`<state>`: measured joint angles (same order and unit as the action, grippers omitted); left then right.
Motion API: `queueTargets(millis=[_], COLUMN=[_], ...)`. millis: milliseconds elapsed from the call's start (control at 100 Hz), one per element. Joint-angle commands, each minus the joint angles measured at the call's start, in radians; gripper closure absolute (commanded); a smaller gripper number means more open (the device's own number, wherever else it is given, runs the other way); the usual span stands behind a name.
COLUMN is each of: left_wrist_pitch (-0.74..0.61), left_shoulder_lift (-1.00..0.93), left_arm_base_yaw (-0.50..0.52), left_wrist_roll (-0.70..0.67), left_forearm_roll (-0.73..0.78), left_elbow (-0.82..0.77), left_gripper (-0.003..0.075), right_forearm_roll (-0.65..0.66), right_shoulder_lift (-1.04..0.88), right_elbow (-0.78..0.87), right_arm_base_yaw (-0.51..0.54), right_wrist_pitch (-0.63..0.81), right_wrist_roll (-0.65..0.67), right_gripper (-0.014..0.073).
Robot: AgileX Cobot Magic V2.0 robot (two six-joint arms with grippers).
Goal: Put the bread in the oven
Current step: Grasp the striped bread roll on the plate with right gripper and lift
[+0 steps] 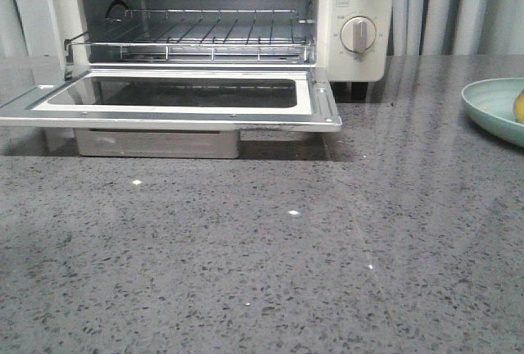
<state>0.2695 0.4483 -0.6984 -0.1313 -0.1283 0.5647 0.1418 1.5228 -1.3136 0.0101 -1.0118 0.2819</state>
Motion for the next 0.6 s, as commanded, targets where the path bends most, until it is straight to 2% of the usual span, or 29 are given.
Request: queueTargets(millis=[0,300,370,460,590], left_wrist_pitch=[-0.073,-0.073,-0.073,-0.073,-0.076], left_shoulder_lift=[0.005,0.005,0.005,0.005,0.005], left_arm_base_yaw=[0.002,0.002,0.002,0.002,0.002], left_wrist_roll=[0.001,0.001,0.001,0.001,0.001], left_forearm_roll=[-0.002,-0.002,-0.002,-0.002,-0.002], left_elbow=[0.033,0.033,0.033,0.033,0.033], left_gripper=[0.0742,0.0742,0.0742,0.0742,0.0742], right_forearm_roll=[0.026,0.027,0.027,0.027,0.027], right_shoulder_lift=[0.007,0.07,0.072,0.072,0.072], right_elbow=[-0.037,-0.037,-0.037,-0.037,-0.037], right_arm_base_yaw=[0.0,0.0,0.0,0.0,0.0], right_wrist_pitch=[0.014,0.01,0.01,0.008,-0.006], right_wrist_roll=[-0.01,-0.01,-0.01,-0.01,-0.01], right_gripper=[0.0036,0.0036,0.0061,0.0151,0.0371])
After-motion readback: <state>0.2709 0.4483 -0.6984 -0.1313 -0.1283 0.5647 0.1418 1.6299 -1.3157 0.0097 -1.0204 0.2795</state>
